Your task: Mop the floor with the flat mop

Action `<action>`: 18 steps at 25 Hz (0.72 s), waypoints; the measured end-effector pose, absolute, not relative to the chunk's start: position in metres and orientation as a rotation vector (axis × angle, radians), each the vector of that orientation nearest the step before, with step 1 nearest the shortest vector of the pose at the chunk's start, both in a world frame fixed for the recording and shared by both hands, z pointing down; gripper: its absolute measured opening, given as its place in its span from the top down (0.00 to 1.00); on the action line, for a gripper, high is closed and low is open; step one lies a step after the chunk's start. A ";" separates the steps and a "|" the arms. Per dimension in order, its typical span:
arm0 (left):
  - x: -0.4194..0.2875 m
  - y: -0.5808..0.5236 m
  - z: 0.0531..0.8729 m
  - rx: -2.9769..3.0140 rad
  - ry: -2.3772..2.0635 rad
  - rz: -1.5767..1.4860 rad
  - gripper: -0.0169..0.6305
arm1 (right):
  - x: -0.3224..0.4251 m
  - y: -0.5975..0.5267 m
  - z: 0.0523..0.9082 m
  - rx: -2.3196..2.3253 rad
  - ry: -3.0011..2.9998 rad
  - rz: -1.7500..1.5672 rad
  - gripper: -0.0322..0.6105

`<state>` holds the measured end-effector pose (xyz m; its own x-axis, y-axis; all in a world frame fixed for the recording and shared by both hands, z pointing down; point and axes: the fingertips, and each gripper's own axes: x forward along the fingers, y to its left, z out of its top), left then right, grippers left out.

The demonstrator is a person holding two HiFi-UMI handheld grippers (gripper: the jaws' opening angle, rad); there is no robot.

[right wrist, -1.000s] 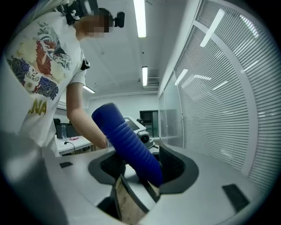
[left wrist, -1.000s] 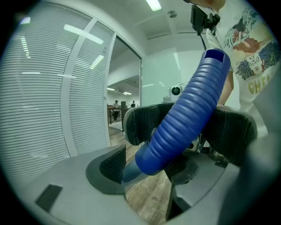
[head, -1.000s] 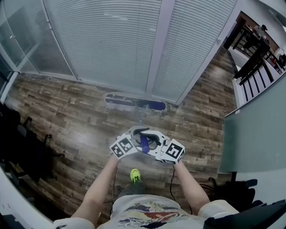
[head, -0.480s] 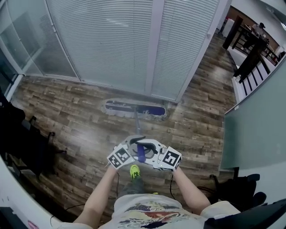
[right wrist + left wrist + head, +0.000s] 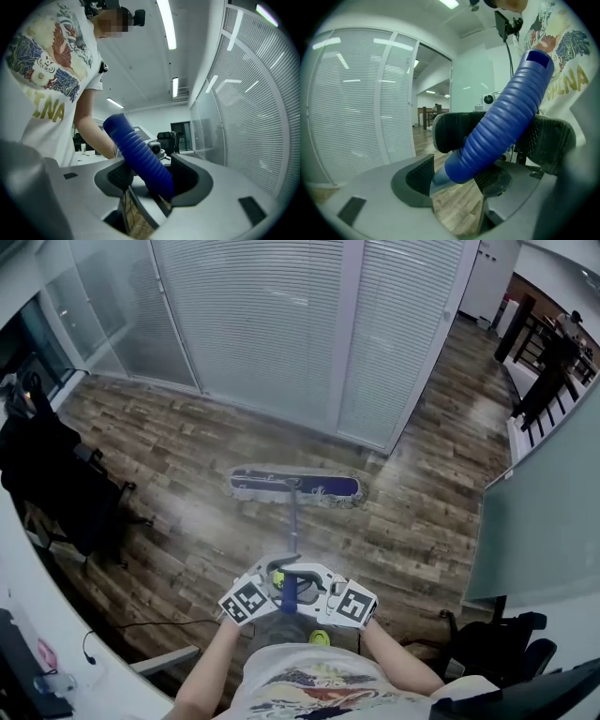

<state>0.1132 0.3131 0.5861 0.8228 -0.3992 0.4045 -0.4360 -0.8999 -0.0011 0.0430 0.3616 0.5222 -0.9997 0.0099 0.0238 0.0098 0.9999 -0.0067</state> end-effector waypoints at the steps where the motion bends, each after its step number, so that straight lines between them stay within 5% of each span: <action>1: 0.116 0.331 0.586 2.902 -0.688 0.613 0.63 | 0.047 0.380 0.521 -0.032 -3.122 0.033 0.61; 9: 0.113 0.429 0.574 2.812 -0.848 0.577 0.63 | 0.051 0.485 0.508 -0.220 -3.127 -0.009 0.61; 18: 0.108 0.399 0.568 2.801 -0.919 0.516 0.63 | 0.048 0.459 0.508 -0.311 -3.123 -0.070 0.60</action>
